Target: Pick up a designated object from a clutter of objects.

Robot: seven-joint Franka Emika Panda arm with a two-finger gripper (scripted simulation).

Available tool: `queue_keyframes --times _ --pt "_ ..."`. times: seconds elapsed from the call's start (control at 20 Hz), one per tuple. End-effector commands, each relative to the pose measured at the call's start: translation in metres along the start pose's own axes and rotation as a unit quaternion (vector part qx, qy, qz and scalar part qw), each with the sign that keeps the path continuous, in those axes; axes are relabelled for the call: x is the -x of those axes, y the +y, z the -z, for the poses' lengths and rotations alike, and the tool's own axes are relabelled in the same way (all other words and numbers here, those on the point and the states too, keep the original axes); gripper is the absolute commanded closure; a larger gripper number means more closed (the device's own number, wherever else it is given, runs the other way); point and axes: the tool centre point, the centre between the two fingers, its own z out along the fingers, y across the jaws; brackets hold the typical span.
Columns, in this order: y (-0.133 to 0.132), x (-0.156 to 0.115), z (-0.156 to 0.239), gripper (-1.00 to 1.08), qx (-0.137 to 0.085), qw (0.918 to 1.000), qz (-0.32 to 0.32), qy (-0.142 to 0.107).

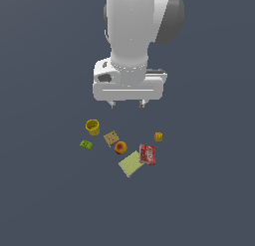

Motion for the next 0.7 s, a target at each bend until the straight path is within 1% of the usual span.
queue_keyframes --times 0.0,0.15,0.4,0.65 --pt "0.0 0.0 0.0 -0.92 0.0 1.0 0.0 0.0" --pt "0.003 -0.001 0.001 -0.92 0.001 1.0 -0.002 0.0" --pt "0.014 -0.004 0.007 -0.92 0.007 0.9999 -0.01 0.001" --pt "0.015 -0.004 0.007 -0.92 0.007 0.9999 -0.01 0.001"
